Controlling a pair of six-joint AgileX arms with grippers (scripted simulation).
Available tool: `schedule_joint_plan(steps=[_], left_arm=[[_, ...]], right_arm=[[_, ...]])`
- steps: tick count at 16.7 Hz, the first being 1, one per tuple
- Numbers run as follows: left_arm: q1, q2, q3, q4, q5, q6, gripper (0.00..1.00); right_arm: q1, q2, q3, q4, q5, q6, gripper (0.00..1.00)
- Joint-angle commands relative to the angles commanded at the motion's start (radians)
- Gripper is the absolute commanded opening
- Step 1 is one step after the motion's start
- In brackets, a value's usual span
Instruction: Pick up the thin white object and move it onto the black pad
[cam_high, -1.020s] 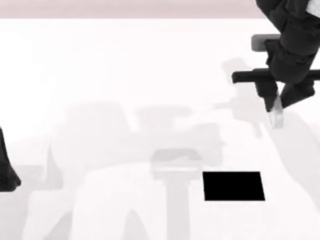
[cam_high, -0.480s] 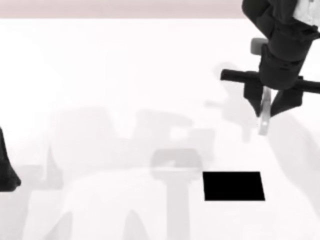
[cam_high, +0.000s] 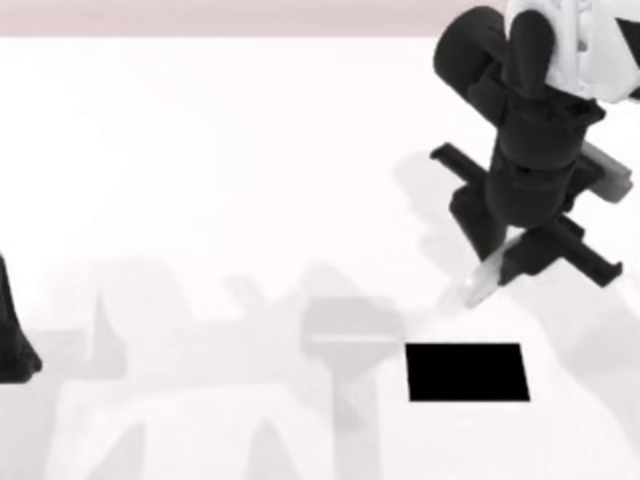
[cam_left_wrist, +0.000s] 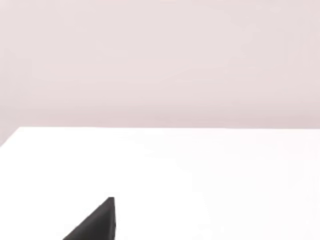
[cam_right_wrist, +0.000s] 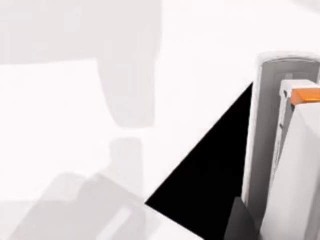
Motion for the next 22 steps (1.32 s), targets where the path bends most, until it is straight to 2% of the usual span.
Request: schedule_joint_plan(steps=[5,9,12,17,22], left_arm=[[0.000,0.000,0.000,0.000,0.000,0.000,1.00],[0.000,0.000,0.000,0.000,0.000,0.000,1.00],[0.000,0.000,0.000,0.000,0.000,0.000,1.00],[0.000,0.000,0.000,0.000,0.000,0.000,1.00],[0.000,0.000,0.000,0.000,0.000,0.000,1.00]], right_arm=[[0.077,-0.065,-0.087,0.023,0.002,0.496,0.00],[0.115,-0.124,-0.141,0.052,0.004,0.726,0.00],[0.126,-0.146,-0.159,0.064,0.006,0.787,0.00],[0.121,-0.141,-0.158,0.066,0.006,0.787,0.00],[0.121,-0.092,-0.264,0.224,0.006,0.786,0.00]])
